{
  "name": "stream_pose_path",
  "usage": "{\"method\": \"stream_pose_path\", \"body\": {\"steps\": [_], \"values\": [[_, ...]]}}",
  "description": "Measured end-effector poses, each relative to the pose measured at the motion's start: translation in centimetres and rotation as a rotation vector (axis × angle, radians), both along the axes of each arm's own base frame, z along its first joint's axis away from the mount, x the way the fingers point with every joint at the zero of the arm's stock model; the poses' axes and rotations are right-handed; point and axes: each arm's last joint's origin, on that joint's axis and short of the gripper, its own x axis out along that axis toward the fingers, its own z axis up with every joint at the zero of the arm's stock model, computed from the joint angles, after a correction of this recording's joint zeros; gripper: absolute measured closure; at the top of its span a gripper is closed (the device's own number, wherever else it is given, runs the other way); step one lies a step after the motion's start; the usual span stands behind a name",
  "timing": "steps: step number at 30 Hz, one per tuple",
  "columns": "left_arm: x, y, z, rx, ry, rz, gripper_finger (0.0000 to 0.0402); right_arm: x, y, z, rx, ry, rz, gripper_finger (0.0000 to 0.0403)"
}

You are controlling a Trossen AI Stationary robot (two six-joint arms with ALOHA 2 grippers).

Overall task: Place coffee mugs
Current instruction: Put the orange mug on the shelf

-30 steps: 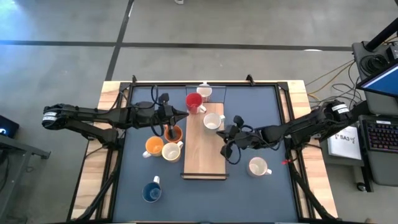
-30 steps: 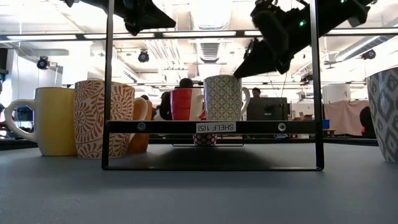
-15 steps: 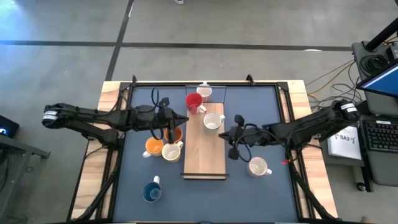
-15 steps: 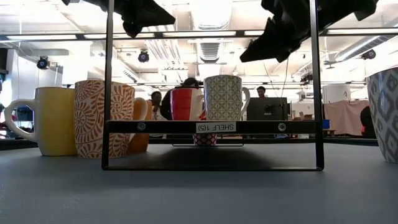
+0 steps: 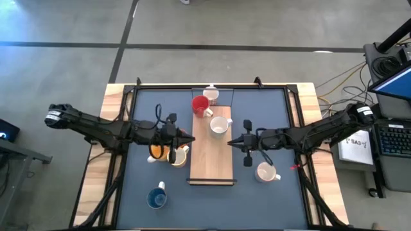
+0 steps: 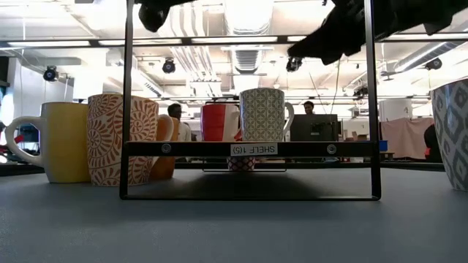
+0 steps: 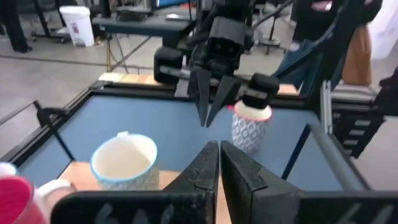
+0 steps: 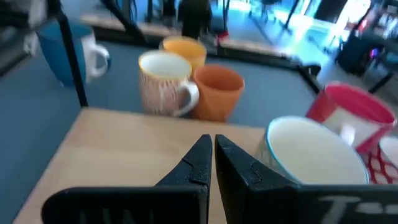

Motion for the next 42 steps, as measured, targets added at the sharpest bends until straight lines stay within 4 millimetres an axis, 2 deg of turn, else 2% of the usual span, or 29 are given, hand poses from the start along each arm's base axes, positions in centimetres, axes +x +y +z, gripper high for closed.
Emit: {"method": "stream_pose_path", "body": {"steps": [8, 14, 23, 30, 37, 42], "values": [[0.1, 0.0, 0.3, -0.007, -0.038, 0.000, 0.0402, -1.1, -0.1, -1.9, 0.020, -0.046, 0.044, 0.0392], [0.1, 0.1, 0.3, 0.001, -0.041, 0.026, 0.0402, -1.4, 0.2, -2.2, 0.056, -0.071, 0.146, 0.0392], [0.0, 0.1, 0.2, 0.031, -0.031, 0.021, 0.0402, -1.4, 0.3, -1.8, 0.081, -0.104, 0.155, 0.0392], [0.0, 0.1, 0.1, 0.045, -0.027, 0.019, 0.0402, -2.2, 0.3, -0.6, 0.069, -0.153, 0.167, 0.0392], [-0.1, 0.1, -0.3, -0.051, 0.015, 0.040, 0.0402, -3.3, 0.1, -0.2, 0.051, -0.190, 0.171, 0.0392], [-0.4, 0.1, -0.8, -0.144, 0.148, 0.079, 0.0402, -3.5, 0.0, -0.2, 0.071, -0.193, 0.168, 0.0392]]}}
